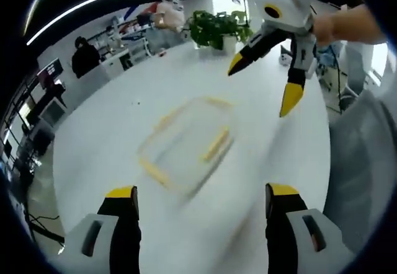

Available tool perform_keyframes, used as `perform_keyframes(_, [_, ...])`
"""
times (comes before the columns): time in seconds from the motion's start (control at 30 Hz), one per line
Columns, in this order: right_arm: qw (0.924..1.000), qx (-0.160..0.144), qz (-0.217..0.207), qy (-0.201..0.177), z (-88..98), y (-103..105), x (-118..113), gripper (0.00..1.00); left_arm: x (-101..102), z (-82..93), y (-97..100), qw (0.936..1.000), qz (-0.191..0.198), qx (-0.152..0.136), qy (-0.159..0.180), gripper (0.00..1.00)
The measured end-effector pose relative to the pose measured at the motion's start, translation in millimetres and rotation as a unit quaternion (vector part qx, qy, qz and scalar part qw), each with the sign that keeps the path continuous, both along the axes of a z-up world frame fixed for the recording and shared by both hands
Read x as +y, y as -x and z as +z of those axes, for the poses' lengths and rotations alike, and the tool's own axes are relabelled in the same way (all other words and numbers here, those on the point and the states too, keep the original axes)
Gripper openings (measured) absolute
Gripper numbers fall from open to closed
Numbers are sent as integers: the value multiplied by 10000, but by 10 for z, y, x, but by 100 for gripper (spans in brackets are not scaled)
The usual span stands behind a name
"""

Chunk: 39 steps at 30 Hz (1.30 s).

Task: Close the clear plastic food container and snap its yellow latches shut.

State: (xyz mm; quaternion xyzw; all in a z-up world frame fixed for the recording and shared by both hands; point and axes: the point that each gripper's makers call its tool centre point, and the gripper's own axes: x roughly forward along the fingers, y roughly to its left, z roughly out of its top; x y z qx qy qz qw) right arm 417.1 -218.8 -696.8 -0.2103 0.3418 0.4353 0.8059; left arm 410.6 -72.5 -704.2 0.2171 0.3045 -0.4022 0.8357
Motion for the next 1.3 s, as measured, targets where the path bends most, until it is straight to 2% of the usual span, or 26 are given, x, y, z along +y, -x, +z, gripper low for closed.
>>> perform_keyframes(0.1, [10000, -54, -75, -16, 15, 80, -36, 79, 16, 26, 107, 9999, 92, -17, 133, 82])
perform_keyframes(0.23, [9991, -97, -350, -238, 56, 193, -88, 79, 42, 33, 267, 9994, 178, -2, 311, 81])
perform_keyframes(0.63, [9940, -361, -862, -575, 53, 607, -178, 78, 95, 4, 693, 9977, 307, 120, 599, 82])
perform_keyframes(0.97, [9840, -621, -1187, -1179, 191, 874, -153, 77, 100, -24, 990, 9942, 504, 220, 925, 83])
perform_keyframes(1.2, [9822, -701, -1261, -1202, 172, 1049, -202, 76, 151, -50, 1171, 9922, 628, 251, 1051, 82])
perform_keyframes(1.3, [9816, -748, -1287, -1192, 182, 1102, -228, 75, 151, -85, 1267, 9932, 553, 273, 990, 82])
